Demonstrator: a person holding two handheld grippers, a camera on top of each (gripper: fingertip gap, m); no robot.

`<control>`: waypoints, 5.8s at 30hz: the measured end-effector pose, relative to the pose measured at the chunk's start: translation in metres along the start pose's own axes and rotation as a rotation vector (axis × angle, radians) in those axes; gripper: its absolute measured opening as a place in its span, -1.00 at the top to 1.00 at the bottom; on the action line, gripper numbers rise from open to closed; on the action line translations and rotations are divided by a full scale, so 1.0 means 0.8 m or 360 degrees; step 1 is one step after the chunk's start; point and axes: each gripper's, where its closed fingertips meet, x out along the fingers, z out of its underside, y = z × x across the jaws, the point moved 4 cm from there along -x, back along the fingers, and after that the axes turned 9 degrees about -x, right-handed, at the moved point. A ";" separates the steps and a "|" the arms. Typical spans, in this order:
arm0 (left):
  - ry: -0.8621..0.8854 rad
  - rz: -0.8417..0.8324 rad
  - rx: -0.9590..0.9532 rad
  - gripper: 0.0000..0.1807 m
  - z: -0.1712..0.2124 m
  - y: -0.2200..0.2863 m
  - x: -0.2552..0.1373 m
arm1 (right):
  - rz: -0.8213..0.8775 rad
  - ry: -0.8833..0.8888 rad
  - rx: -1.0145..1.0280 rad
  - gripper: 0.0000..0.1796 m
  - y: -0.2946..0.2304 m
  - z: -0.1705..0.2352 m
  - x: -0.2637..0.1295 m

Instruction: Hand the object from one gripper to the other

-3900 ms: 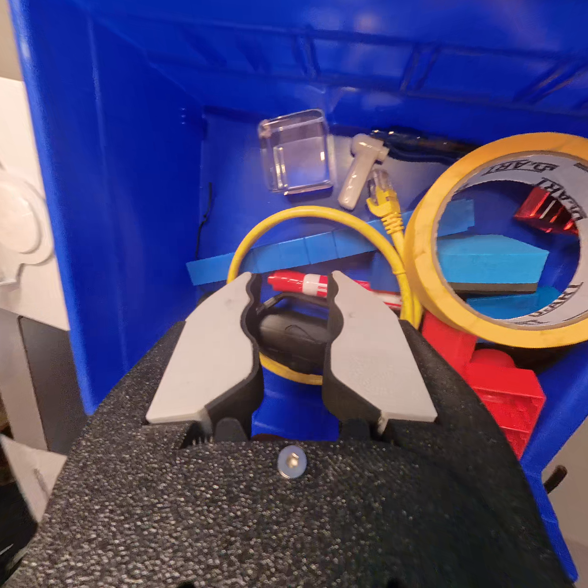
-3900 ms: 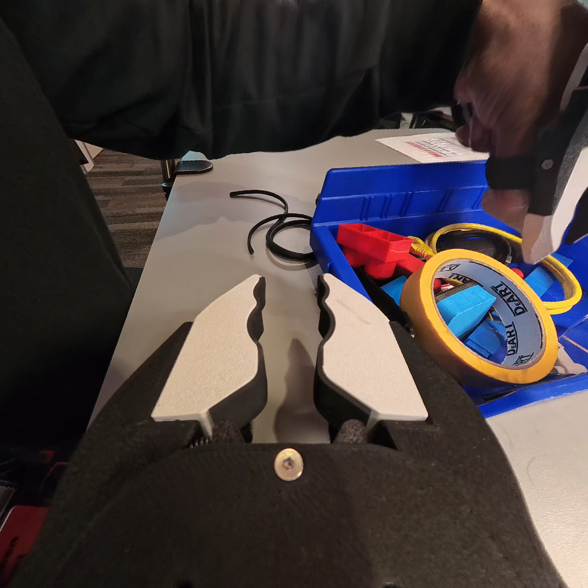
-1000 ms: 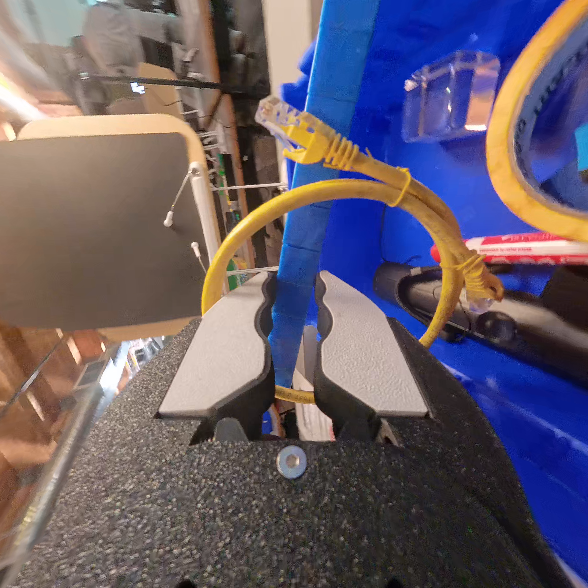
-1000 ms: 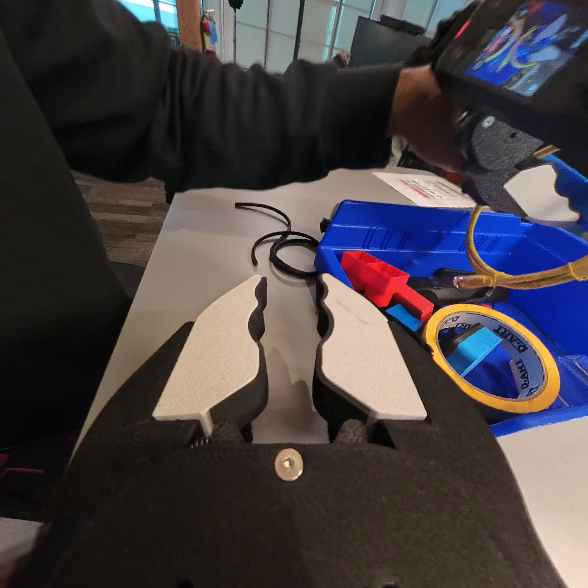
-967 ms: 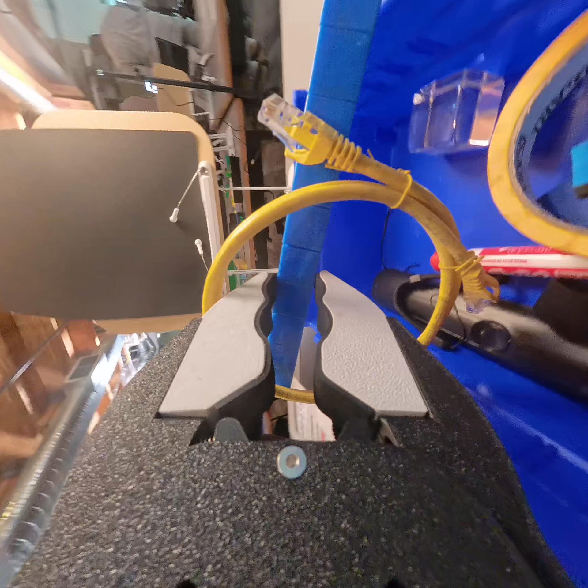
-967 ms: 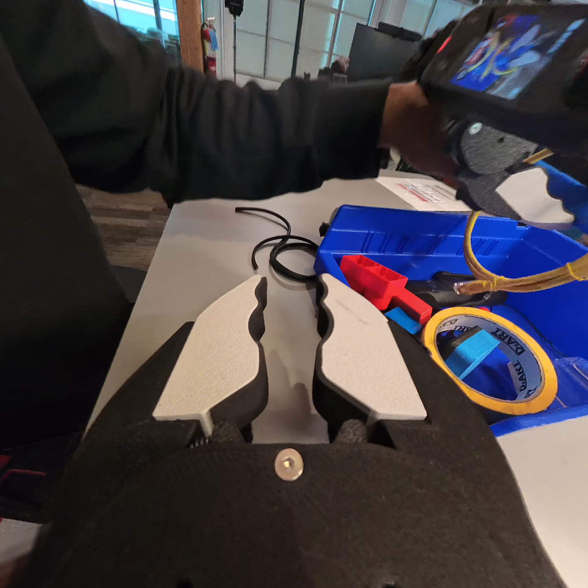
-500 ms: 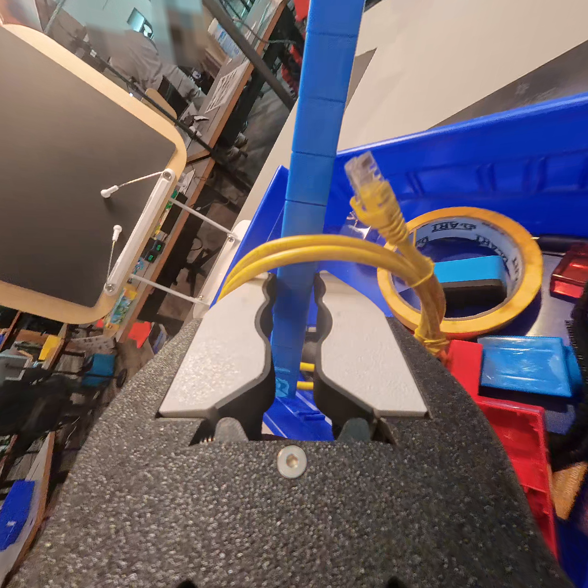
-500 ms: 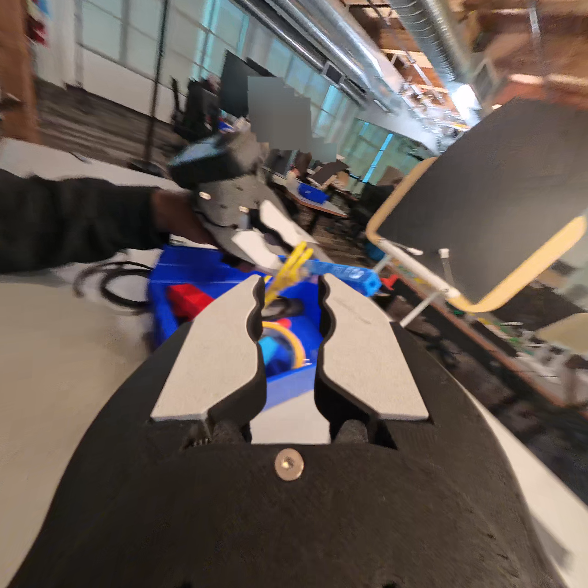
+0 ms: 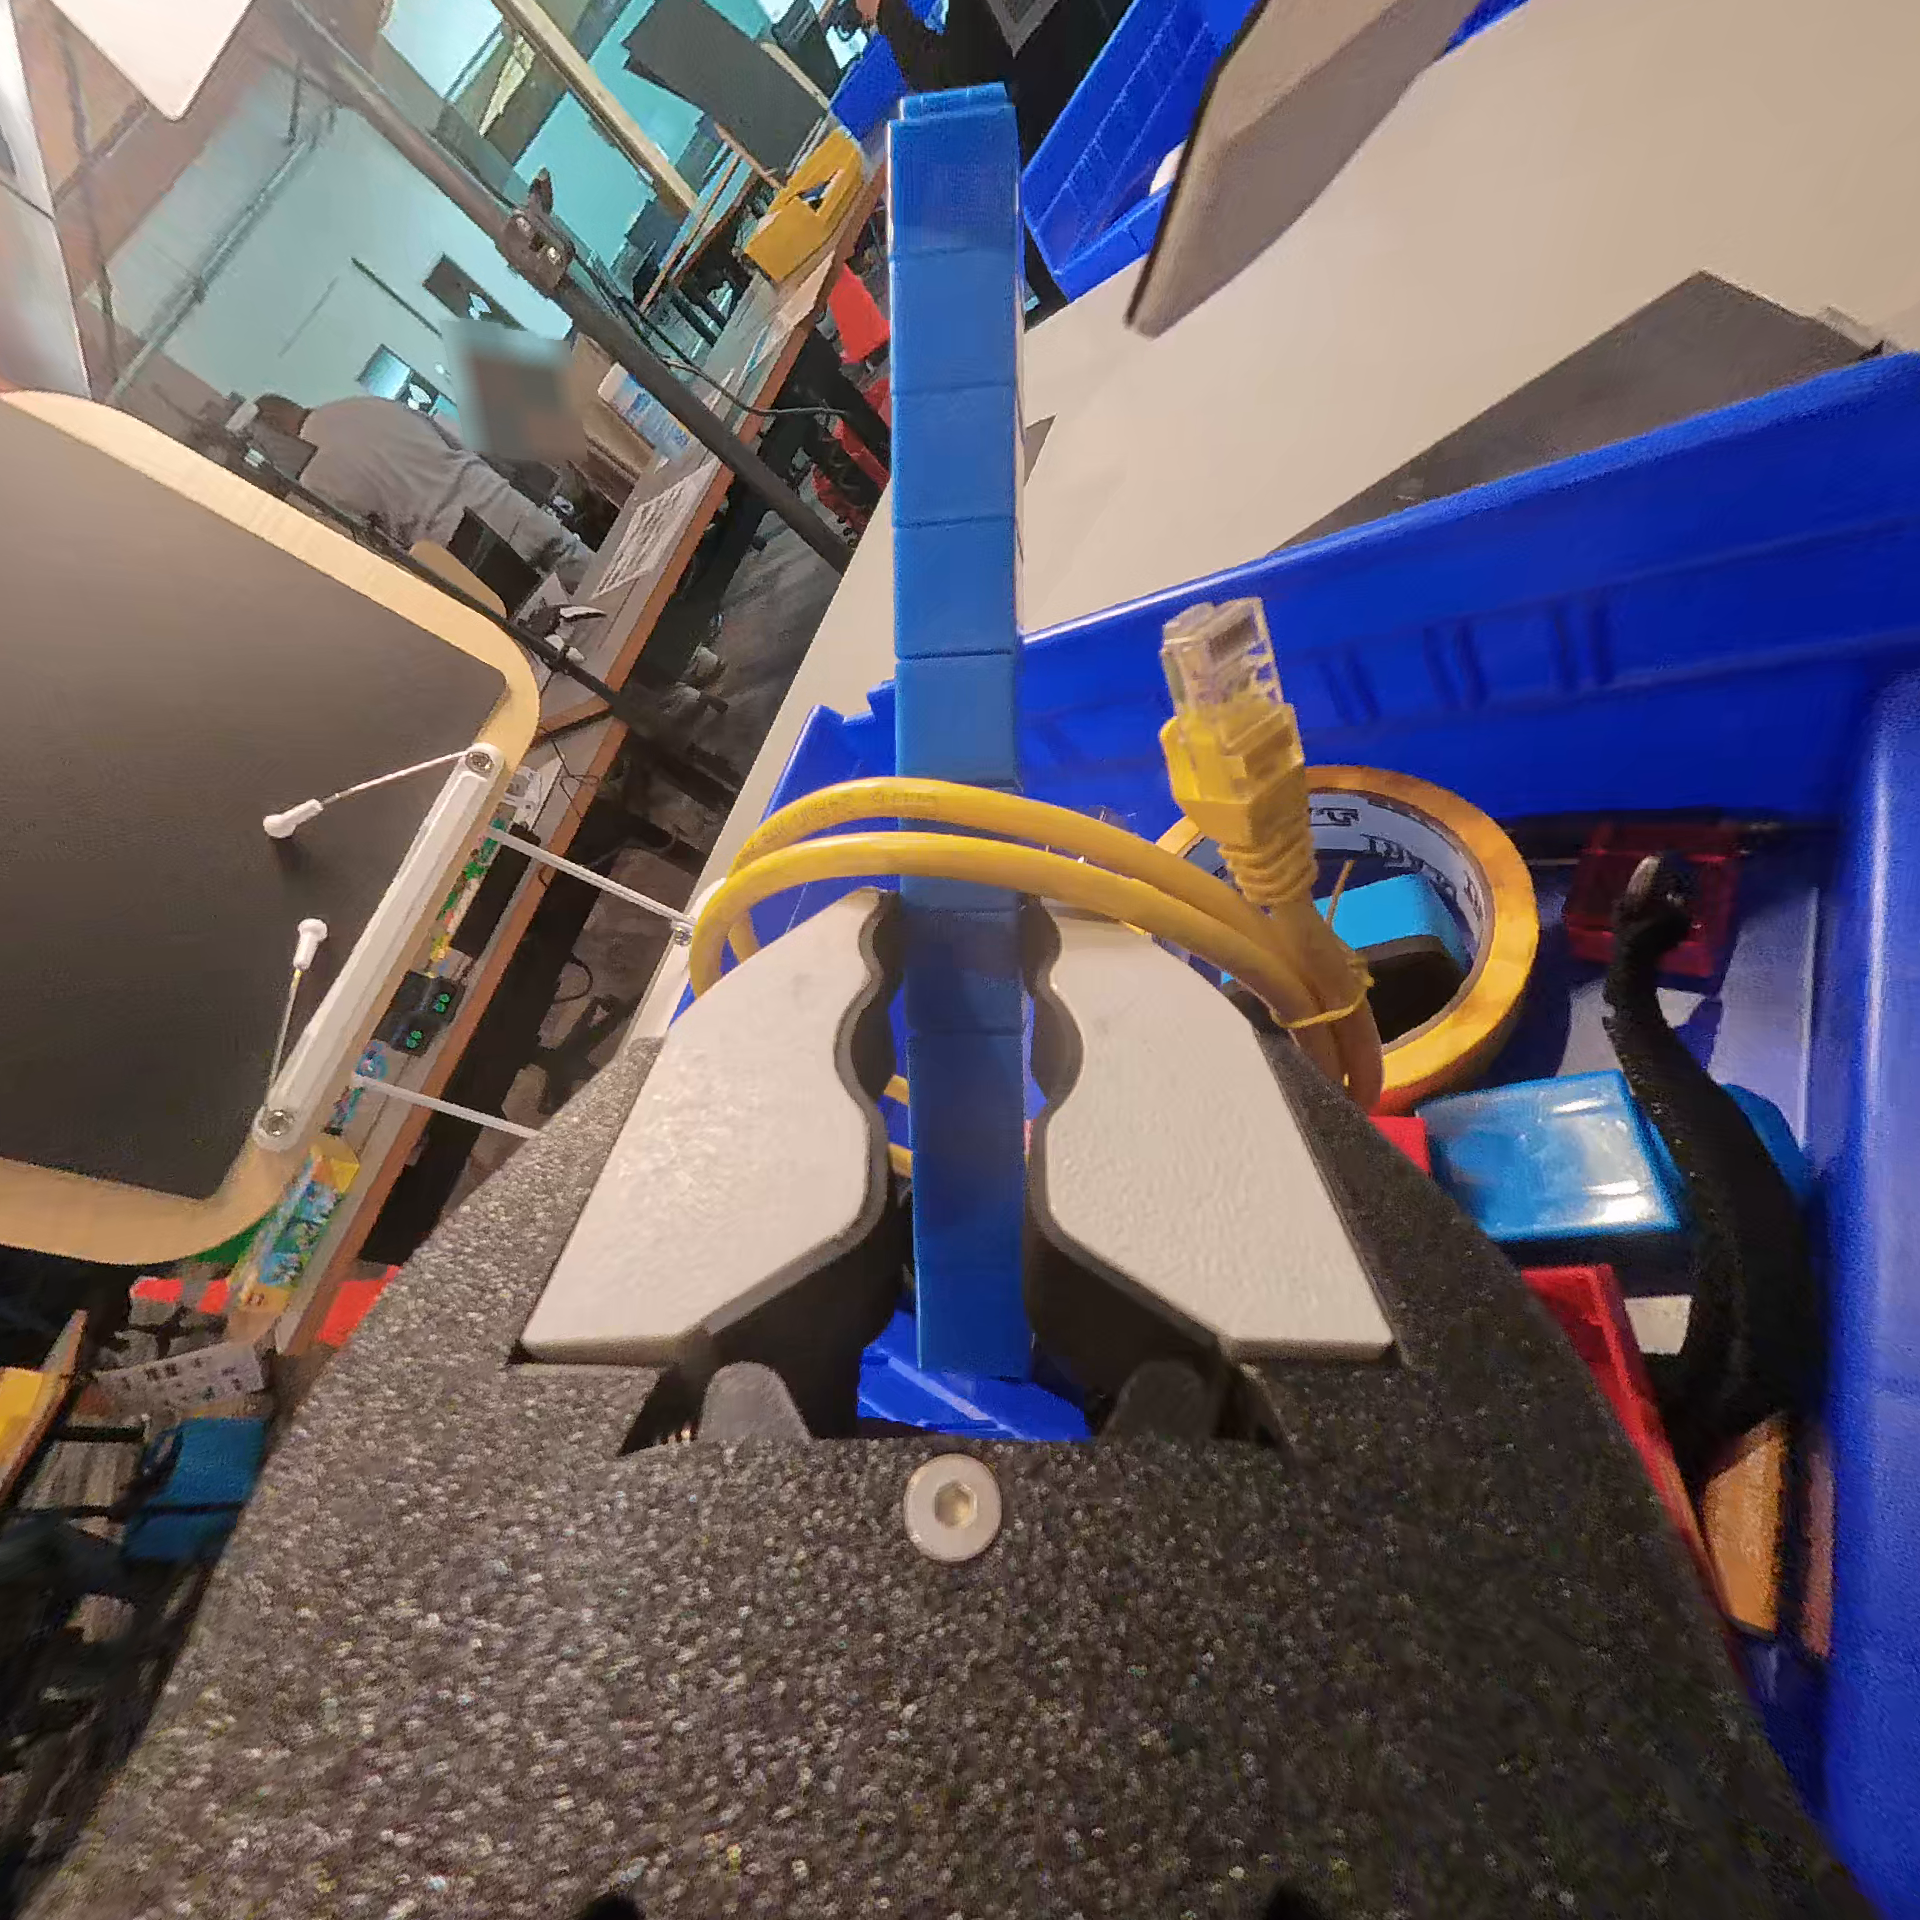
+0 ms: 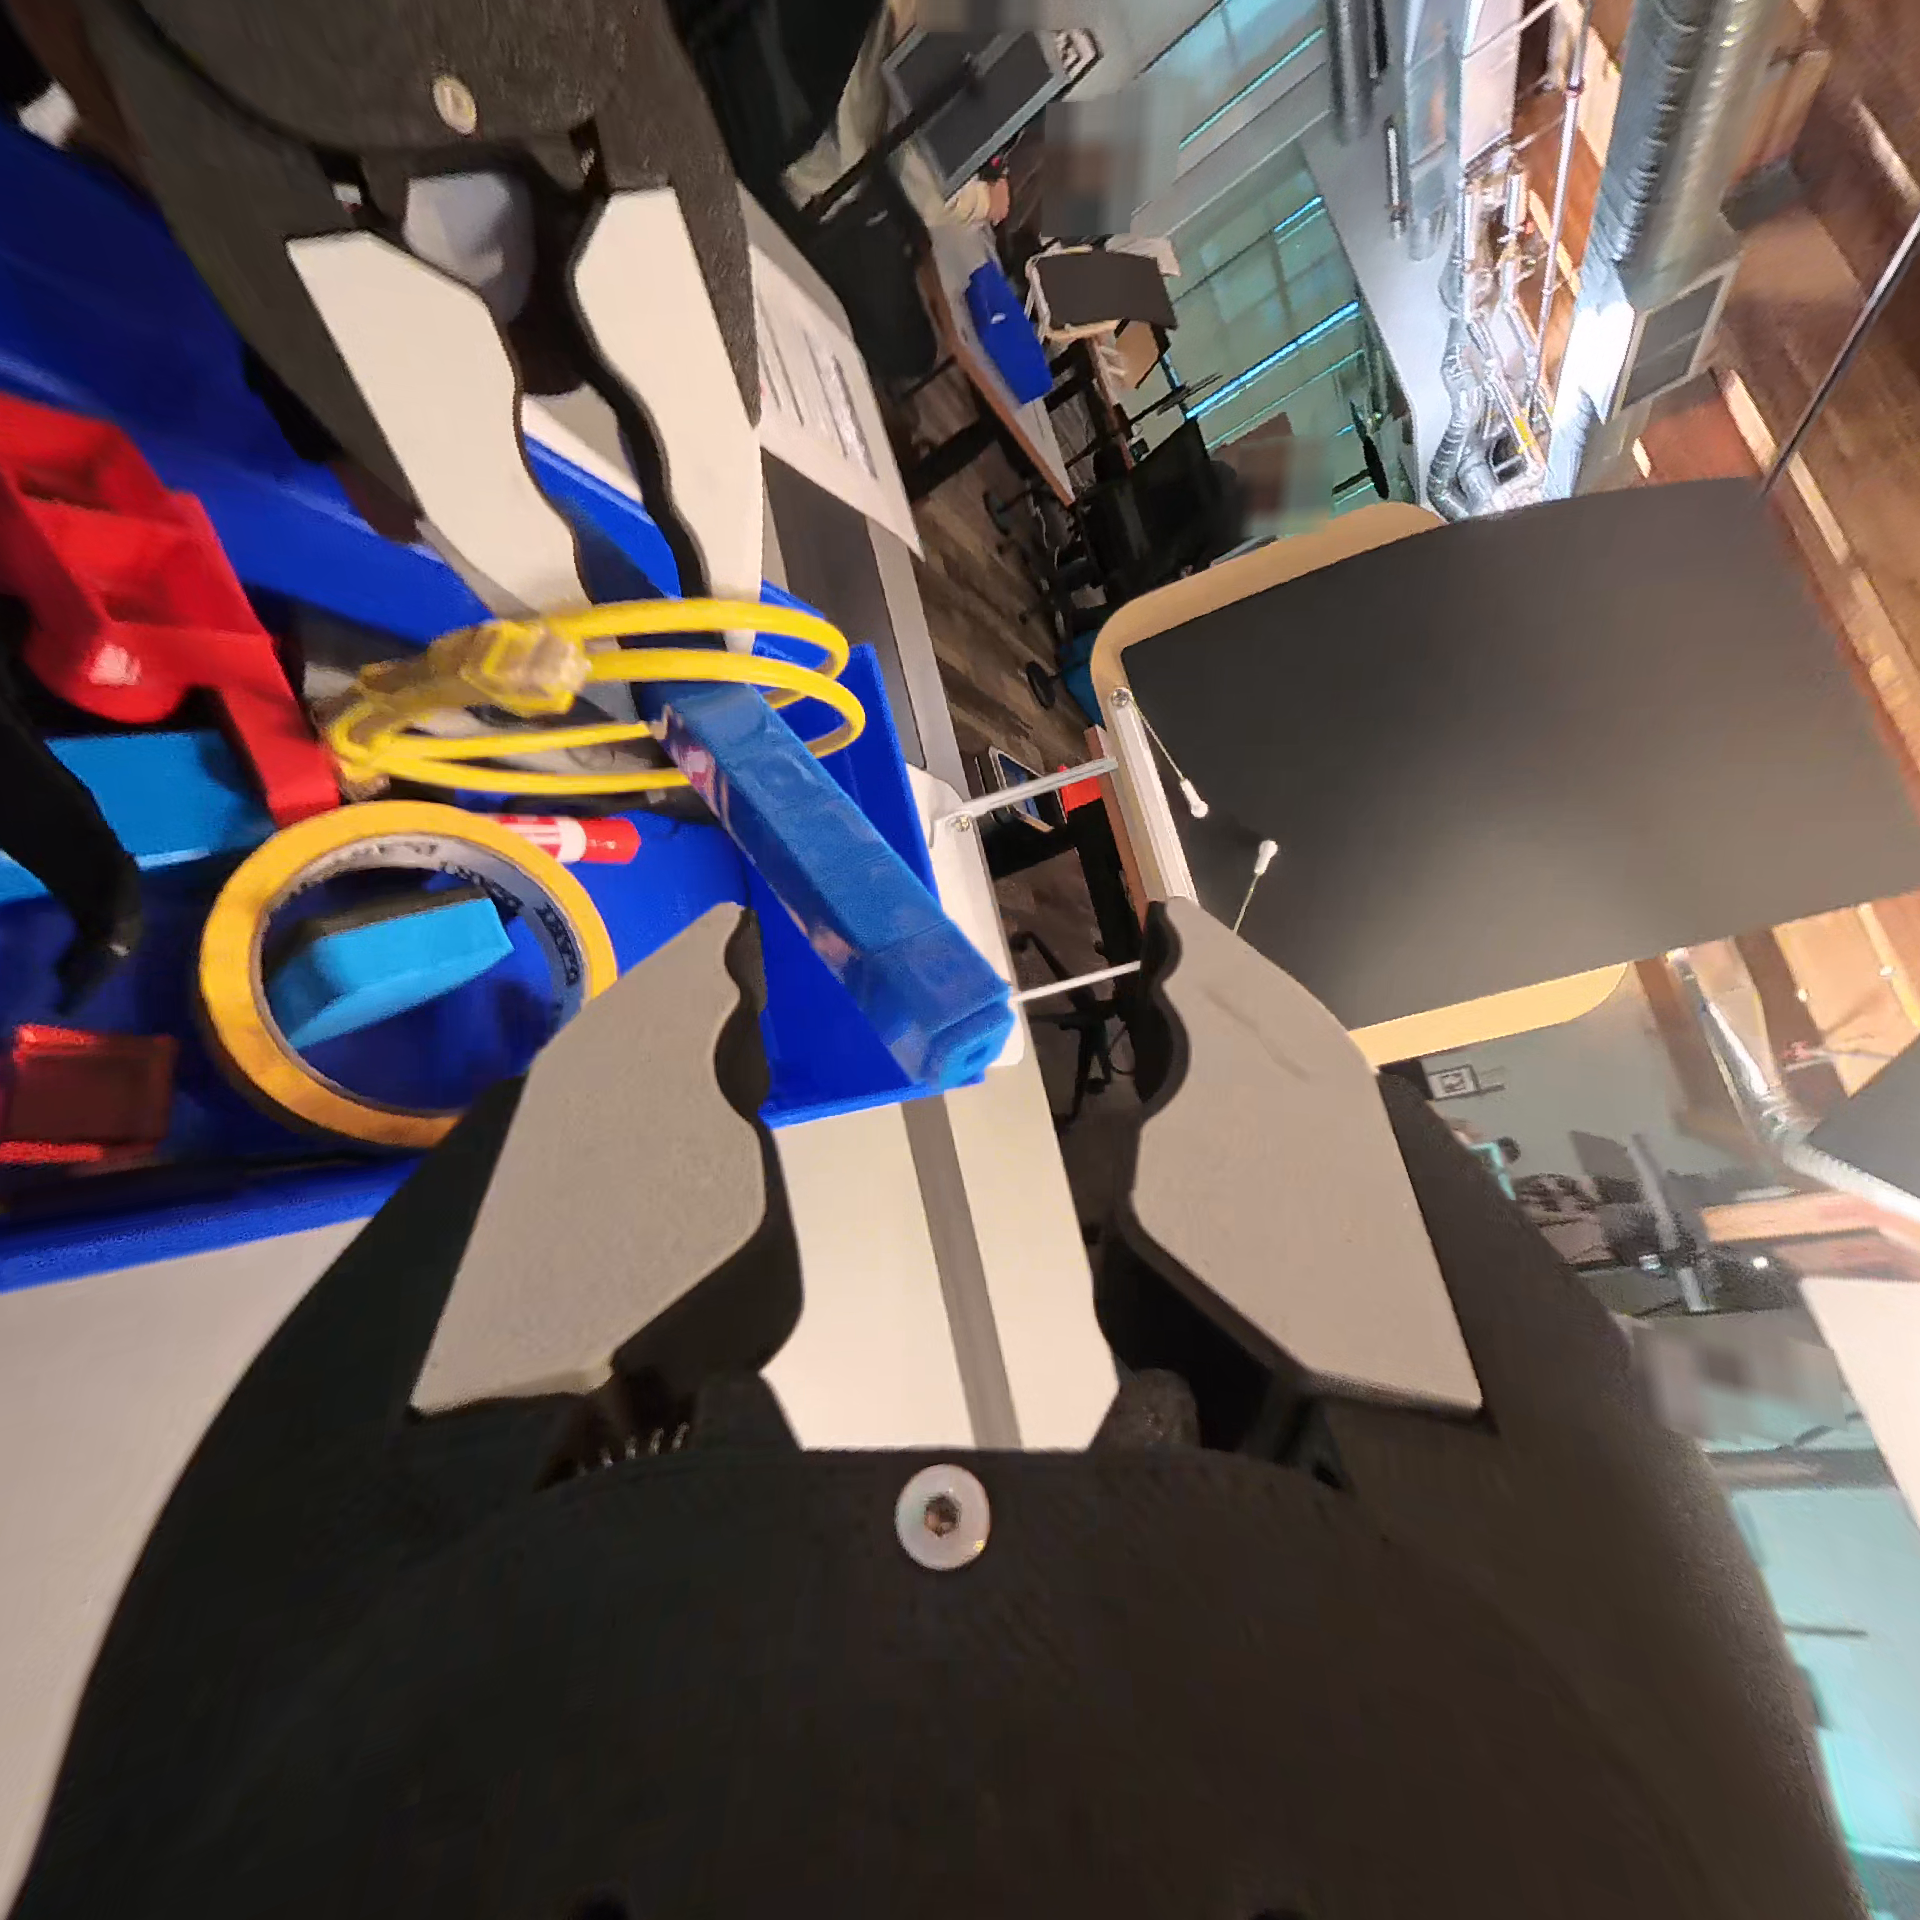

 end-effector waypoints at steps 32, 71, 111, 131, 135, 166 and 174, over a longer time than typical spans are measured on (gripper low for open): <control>-0.0102 -0.0163 -0.0152 0.61 0.035 -0.038 -0.025 | -0.0566 -0.0198 -0.0143 0.75 -0.027 0.017 -0.018; 0.0576 0.0682 -0.0303 0.65 -0.030 0.069 -0.103 | -0.0563 0.0710 0.0578 0.75 -0.072 -0.056 -0.085; 0.0442 0.0728 -0.0408 0.68 -0.013 0.141 -0.104 | -0.0830 0.0741 0.0777 0.76 -0.160 -0.028 -0.089; 0.0725 0.0931 -0.0719 0.62 -0.034 0.132 -0.122 | -0.0791 0.0907 0.0970 0.75 -0.157 -0.041 -0.083; 0.0639 0.0933 -0.0604 0.53 -0.031 0.148 -0.113 | -0.0815 0.0939 0.0988 0.75 -0.161 -0.047 -0.082; 0.0561 0.0972 -0.1180 0.54 -0.021 0.113 -0.100 | 0.0060 0.0411 -0.0099 0.44 -0.159 -0.048 -0.061; 0.0503 0.0915 -0.1169 0.54 -0.019 0.117 -0.093 | 0.0313 0.0167 -0.0450 0.55 -0.164 -0.067 -0.049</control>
